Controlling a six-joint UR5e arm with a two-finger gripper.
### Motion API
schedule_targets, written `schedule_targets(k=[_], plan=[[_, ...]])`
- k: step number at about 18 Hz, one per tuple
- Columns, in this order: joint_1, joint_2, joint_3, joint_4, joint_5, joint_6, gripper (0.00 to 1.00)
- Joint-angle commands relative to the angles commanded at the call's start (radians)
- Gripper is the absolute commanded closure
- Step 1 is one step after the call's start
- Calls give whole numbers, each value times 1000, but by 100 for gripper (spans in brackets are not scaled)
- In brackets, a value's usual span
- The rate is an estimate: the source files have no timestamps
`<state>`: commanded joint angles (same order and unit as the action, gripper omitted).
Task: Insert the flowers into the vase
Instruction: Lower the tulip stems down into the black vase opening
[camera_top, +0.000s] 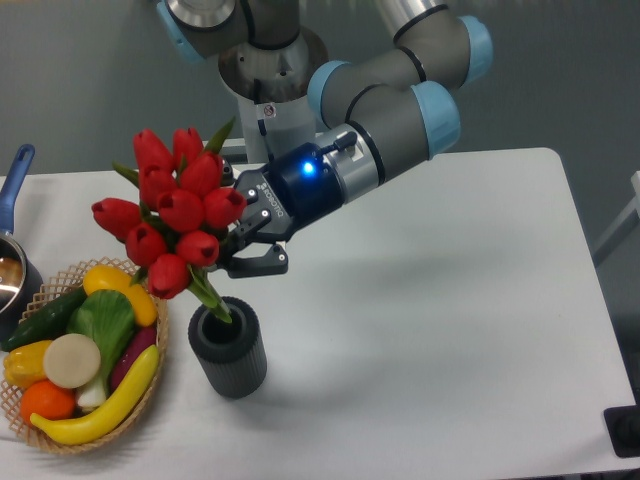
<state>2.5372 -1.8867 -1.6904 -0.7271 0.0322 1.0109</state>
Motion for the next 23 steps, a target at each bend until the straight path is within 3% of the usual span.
schedule_targets(k=[7, 19, 23], plan=[[-5, -29, -15, 0, 2, 26, 64], [-17, -58, -129, -2, 14, 230, 61], [-15, -64, -141, -2, 15, 247, 61]])
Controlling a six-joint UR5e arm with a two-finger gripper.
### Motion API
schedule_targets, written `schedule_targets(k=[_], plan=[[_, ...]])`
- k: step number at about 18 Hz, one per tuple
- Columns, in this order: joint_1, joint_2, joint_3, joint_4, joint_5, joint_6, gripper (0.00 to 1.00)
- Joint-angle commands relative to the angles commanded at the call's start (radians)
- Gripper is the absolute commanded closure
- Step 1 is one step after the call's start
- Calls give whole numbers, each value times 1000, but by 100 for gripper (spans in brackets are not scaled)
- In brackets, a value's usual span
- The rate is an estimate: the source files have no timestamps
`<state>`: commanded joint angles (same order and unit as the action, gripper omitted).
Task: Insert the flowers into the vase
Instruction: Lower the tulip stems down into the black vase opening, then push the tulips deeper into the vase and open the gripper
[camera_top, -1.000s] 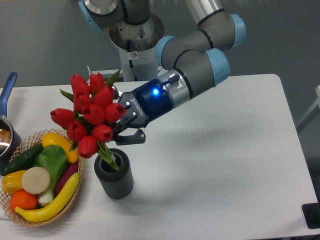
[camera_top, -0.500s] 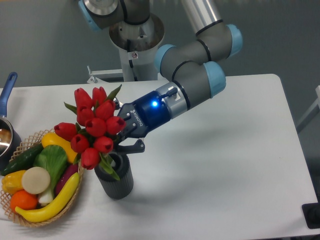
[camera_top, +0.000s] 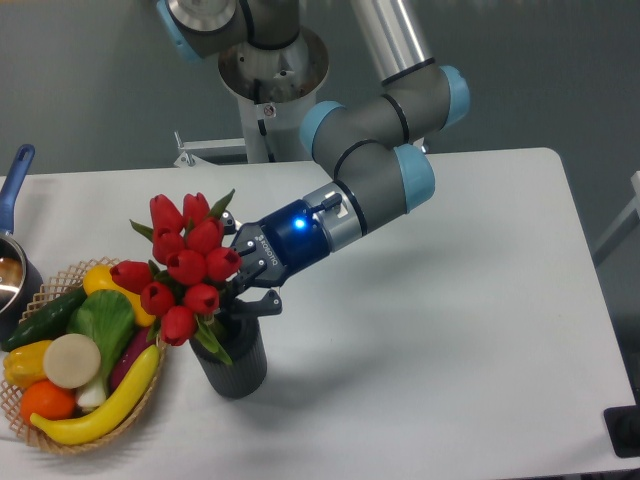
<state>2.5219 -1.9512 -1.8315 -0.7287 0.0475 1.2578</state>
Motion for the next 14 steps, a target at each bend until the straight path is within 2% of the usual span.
schedule_targets(k=[9, 14], plan=[[14, -34, -21, 0, 2, 83, 61], [28, -34, -45, 0, 2, 130, 61]])
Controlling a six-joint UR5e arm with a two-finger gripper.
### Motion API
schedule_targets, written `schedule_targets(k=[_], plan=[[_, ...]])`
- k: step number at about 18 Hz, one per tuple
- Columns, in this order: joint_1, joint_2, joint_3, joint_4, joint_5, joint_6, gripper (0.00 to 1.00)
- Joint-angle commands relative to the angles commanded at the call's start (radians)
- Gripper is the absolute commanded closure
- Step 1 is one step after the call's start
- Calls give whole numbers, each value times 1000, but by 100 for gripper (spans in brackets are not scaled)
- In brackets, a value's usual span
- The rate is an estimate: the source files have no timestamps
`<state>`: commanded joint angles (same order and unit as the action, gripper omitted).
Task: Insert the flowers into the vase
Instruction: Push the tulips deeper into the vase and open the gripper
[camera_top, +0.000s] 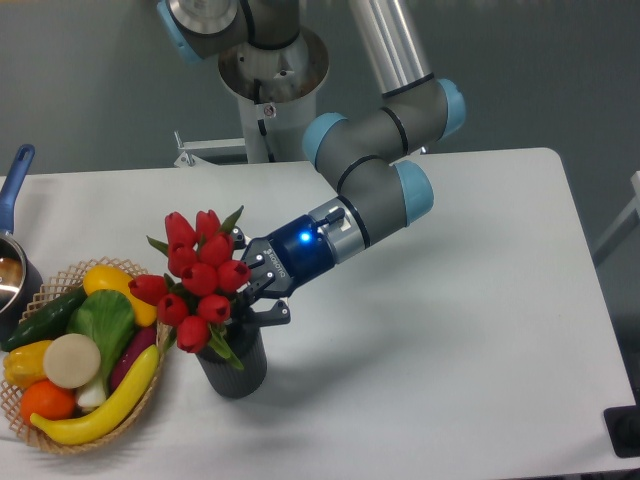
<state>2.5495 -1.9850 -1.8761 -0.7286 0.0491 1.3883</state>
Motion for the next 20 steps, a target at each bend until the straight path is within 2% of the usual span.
schedule_targets(k=[7, 11, 15, 20], plan=[[0, -18, 0, 2, 18, 11, 57], [0, -35, -9, 2, 18, 75, 44], [-2, -40, -9, 2, 18, 80, 38], [0, -40, -8, 2, 18, 81, 7]])
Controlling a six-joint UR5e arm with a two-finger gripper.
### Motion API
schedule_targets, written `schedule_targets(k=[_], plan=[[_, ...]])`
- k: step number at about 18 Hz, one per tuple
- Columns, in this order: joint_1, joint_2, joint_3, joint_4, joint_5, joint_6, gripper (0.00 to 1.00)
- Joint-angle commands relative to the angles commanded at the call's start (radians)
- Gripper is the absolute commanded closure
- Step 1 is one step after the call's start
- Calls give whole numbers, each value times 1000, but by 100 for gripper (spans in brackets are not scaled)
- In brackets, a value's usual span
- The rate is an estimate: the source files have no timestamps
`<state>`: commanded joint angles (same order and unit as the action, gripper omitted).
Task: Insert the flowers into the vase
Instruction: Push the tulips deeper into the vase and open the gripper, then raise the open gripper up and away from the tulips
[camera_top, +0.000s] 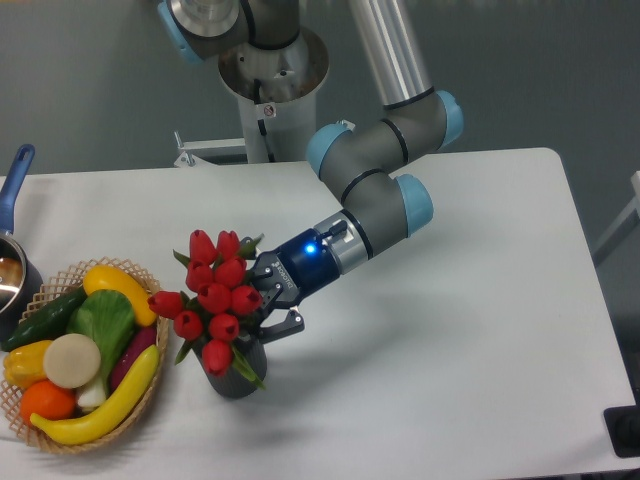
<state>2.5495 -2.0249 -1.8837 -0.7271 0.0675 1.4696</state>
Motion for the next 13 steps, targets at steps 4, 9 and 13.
schedule_targets(k=[4, 9, 13], plan=[[0, 2, 0, 0, 8, 0, 0], [2, 8, 2, 0, 97, 0, 0], [9, 14, 2, 2, 136, -2, 0]])
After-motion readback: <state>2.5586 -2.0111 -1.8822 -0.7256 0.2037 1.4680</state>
